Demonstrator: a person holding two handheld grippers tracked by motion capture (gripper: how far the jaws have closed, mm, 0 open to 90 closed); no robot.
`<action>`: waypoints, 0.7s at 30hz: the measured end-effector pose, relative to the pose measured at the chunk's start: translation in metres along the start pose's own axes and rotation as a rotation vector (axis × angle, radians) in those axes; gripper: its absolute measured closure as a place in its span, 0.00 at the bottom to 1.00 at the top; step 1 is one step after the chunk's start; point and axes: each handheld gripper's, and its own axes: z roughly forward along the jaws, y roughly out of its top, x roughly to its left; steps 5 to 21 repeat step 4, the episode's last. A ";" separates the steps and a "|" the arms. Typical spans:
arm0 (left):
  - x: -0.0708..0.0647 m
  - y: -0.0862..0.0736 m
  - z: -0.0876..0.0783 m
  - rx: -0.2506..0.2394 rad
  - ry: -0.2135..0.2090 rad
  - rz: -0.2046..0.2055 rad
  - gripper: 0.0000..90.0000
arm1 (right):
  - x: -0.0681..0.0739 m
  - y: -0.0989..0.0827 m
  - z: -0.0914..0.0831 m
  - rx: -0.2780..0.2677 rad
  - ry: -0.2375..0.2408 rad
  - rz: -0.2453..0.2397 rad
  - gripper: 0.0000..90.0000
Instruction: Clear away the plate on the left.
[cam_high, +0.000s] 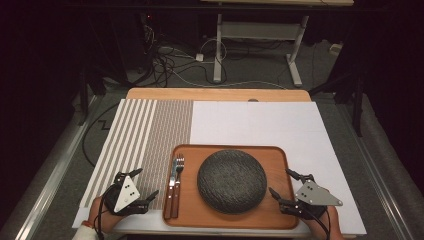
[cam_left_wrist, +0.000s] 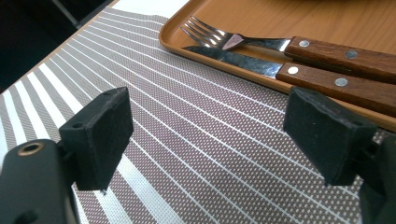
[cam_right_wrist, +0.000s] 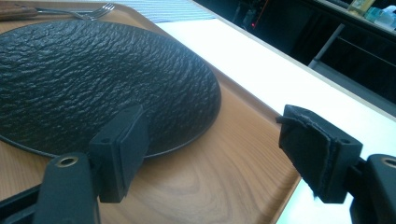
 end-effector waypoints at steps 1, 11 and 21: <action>0.000 0.000 0.001 0.004 0.001 0.002 0.17 | 0.000 0.000 0.000 0.001 0.000 0.001 0.27; 0.001 0.002 0.002 0.004 -0.001 0.002 0.17 | -0.001 -0.001 0.000 0.001 -0.001 0.005 0.27; 0.001 0.002 0.002 0.004 -0.001 0.002 0.17 | -0.001 -0.001 0.000 0.001 -0.001 0.005 0.27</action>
